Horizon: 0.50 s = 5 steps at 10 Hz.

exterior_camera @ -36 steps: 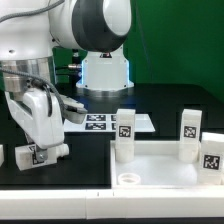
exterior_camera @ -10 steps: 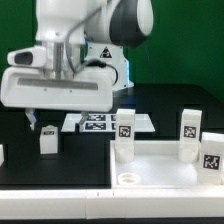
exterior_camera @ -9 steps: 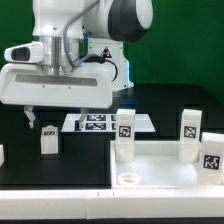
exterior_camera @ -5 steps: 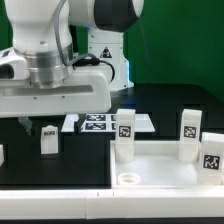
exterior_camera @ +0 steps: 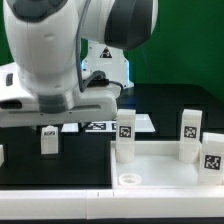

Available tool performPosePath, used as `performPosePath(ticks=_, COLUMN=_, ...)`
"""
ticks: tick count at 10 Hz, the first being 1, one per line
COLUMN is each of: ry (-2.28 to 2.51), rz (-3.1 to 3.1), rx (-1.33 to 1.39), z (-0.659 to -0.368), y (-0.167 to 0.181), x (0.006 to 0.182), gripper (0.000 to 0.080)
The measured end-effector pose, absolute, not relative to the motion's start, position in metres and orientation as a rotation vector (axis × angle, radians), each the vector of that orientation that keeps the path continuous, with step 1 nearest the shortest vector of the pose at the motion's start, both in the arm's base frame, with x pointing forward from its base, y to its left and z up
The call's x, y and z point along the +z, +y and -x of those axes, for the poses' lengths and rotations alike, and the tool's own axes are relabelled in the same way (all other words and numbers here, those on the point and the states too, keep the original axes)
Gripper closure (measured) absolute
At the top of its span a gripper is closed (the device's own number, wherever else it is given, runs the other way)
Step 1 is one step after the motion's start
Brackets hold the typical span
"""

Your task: Assemble square table

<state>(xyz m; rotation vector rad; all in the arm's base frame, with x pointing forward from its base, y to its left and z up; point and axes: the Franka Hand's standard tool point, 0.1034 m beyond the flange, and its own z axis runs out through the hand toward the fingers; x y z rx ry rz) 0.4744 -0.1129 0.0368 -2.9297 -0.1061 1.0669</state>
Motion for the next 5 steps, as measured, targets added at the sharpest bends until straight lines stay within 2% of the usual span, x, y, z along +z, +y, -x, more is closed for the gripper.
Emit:
performPosePath(ticks=2, ry=-0.090, rz=2.833, rx=1.287, z=-0.470, y=-0.118, x=0.034, gripper=0.0151)
performPosePath(ticks=4, ry=-0.057, rz=2.741, rx=1.459, z=-0.469, y=-0.127, x=0.023, gripper=0.0151)
performPosePath(ticks=5, ry=-0.037, rz=2.662, rx=1.570, z=-0.462, y=-0.125, x=0.027, gripper=0.0151)
